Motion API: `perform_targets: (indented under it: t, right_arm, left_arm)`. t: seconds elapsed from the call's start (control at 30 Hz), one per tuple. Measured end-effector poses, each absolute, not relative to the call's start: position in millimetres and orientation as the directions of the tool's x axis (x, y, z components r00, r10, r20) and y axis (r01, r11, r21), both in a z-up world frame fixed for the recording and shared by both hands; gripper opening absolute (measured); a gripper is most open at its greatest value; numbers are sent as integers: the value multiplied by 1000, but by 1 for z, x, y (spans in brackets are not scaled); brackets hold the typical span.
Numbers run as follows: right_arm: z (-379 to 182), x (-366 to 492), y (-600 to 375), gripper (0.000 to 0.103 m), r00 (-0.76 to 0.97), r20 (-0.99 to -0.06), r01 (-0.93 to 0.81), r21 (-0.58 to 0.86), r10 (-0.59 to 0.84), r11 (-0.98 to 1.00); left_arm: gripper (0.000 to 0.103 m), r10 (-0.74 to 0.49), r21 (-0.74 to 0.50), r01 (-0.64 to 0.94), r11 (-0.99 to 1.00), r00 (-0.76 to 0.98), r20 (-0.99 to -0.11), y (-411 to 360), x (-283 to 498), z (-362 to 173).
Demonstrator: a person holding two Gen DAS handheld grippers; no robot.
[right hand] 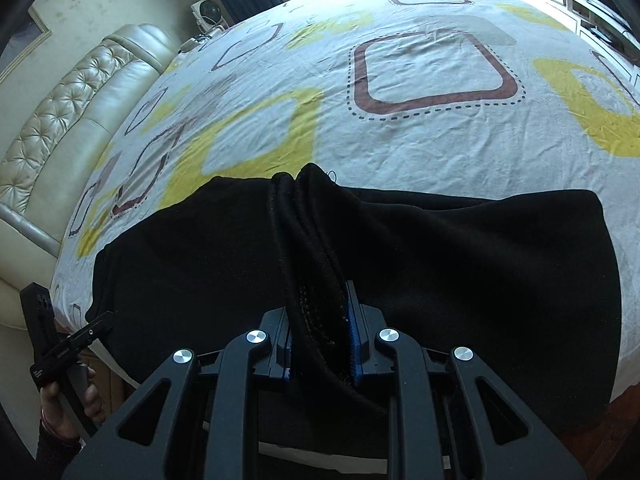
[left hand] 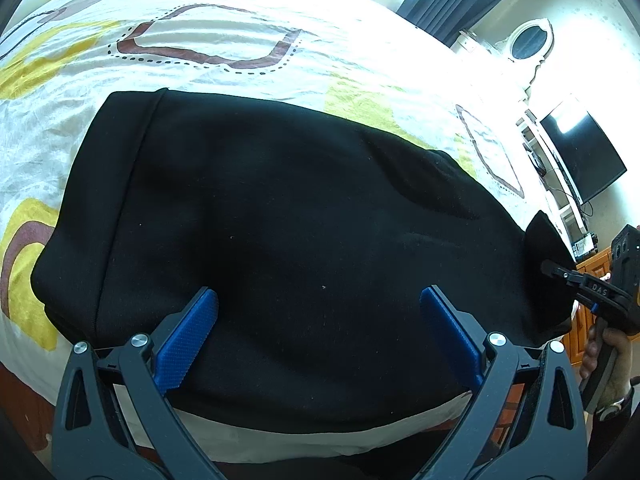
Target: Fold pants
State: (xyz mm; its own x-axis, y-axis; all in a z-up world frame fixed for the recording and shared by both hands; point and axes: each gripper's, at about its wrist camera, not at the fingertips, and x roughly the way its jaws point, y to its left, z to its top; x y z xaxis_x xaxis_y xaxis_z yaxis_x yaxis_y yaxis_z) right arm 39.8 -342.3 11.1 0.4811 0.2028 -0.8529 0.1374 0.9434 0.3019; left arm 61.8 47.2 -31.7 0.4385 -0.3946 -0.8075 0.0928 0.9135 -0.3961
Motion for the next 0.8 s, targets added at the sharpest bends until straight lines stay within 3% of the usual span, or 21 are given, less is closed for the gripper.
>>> perform_targets:
  t: [0.3,0.37,0.57,0.67,0.8]
  right_arm:
    - [-7,47,-319,22,477,-869,170,239,132,956]
    - [-9,45,-318,33,481,-862,167,271,162,948]
    - [-14,41,-311,51,485,-803,128,457,347,880]
    - [-15,40,-301,69,496,-773,92,501,397,861]
    - [-6,35,-295,70,493,-732,25,553,471,833]
  left_arm:
    - [101,-393,-396,90,914,437,-809,49,64,-32]
    - [101,-394,-396,92,914,436,-809,49,65,-33]
    - [101,-388,-389,92,917,438,-811,48,64,-32]
    - [101,-381,-378,97,921,439,-814,45,64,-31]
    - [101,-381,-375,104,921,438,-814,45,63,-32]
